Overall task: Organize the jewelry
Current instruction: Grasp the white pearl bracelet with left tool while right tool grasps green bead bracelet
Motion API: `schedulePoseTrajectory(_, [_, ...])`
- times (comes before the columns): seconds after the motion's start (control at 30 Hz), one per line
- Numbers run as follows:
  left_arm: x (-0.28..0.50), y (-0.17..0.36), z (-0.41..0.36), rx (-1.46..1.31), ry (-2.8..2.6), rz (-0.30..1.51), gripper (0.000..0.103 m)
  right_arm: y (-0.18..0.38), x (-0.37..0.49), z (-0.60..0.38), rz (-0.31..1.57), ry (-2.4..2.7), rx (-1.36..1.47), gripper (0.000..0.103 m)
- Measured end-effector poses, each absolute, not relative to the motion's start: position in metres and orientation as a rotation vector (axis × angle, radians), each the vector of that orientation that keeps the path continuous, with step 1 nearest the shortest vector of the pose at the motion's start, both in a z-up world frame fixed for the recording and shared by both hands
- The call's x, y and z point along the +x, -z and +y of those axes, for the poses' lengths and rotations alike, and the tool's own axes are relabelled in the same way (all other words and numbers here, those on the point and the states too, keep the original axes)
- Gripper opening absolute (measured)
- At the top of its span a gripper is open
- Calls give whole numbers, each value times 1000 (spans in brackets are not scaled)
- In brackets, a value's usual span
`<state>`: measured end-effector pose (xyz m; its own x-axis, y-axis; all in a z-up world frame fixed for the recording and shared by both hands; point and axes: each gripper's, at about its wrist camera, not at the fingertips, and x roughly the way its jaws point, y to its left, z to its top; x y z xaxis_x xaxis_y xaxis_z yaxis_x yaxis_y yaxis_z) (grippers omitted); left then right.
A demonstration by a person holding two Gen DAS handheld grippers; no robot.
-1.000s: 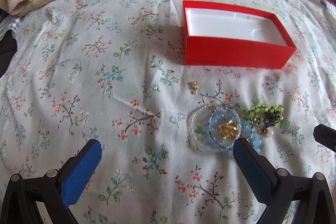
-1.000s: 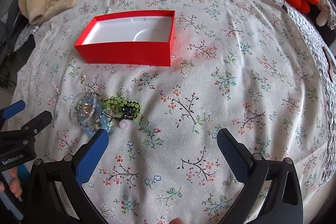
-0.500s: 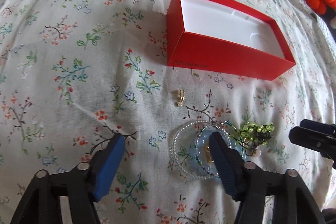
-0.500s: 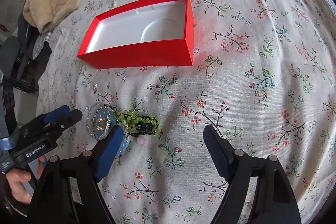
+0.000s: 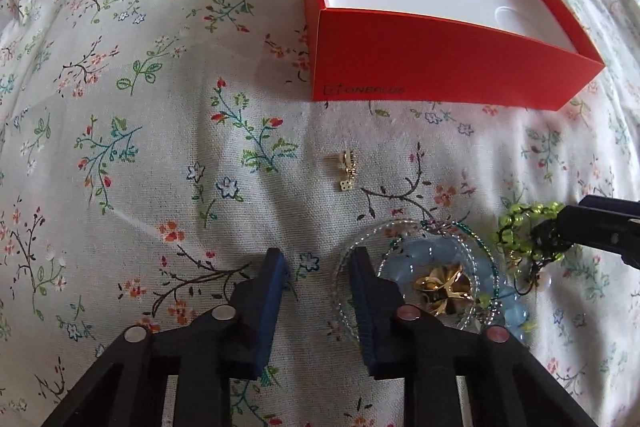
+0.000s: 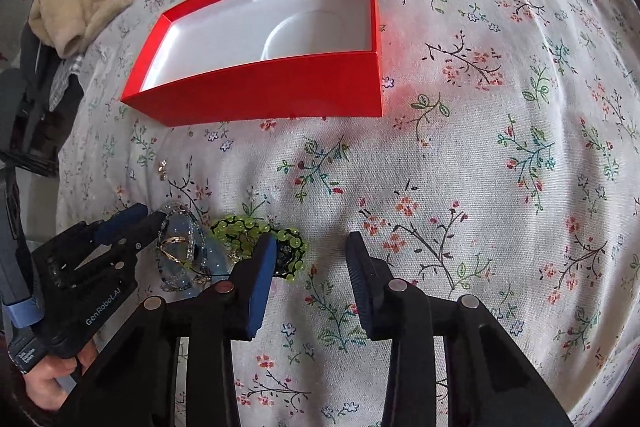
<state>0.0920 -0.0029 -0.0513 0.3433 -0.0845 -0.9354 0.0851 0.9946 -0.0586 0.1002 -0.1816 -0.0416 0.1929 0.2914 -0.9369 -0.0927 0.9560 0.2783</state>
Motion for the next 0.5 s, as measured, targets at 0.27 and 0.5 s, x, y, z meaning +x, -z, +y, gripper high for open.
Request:
schedulePoseTrajectory(0.27, [91, 49, -2, -24, 116, 1212, 2, 43, 102, -172, 1326, -314, 152, 12])
schedulePoseTrajectory(0.5, [77, 30, 12, -74, 143, 1184, 0, 27, 97, -164, 1279, -335, 127, 5])
